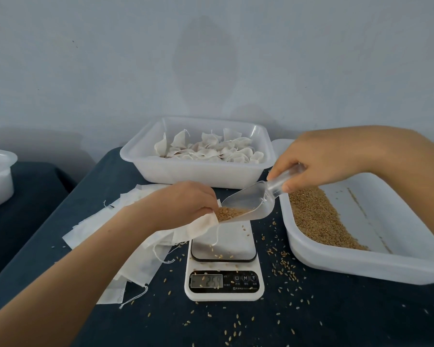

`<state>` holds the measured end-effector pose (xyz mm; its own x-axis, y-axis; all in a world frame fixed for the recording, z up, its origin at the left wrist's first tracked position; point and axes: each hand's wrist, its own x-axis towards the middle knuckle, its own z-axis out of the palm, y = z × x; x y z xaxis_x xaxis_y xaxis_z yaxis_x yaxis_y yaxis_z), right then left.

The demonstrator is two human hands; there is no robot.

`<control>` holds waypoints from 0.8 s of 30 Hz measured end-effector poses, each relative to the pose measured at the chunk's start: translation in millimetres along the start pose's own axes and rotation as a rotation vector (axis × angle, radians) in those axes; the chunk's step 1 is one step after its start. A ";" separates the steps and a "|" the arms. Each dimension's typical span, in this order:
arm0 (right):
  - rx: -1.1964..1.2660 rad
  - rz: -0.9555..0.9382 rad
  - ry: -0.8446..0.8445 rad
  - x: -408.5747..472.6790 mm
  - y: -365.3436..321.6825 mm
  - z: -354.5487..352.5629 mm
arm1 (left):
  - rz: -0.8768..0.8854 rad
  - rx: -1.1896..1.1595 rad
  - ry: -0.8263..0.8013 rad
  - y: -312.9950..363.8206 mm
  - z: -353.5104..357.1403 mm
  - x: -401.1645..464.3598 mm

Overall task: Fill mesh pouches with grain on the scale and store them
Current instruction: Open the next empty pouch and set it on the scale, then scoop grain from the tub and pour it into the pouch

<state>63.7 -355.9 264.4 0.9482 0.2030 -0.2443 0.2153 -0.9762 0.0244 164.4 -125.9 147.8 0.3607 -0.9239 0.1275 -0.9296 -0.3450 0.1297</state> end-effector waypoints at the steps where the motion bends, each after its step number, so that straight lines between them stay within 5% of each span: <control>1: -0.006 0.002 0.002 0.3 -0.5 -0.9 | -0.003 -0.004 0.003 -0.1 -0.3 -0.6; 24: -0.180 0.016 -0.122 20.3 -33.4 -37.9 | -0.068 -0.034 0.078 1.1 -2.0 -8.0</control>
<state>84.6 -316.4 295.3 0.9189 0.1665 -0.3576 0.2492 -0.9478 0.1990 160.7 -118.6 148.9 0.4289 -0.8825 0.1928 -0.9002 -0.3996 0.1733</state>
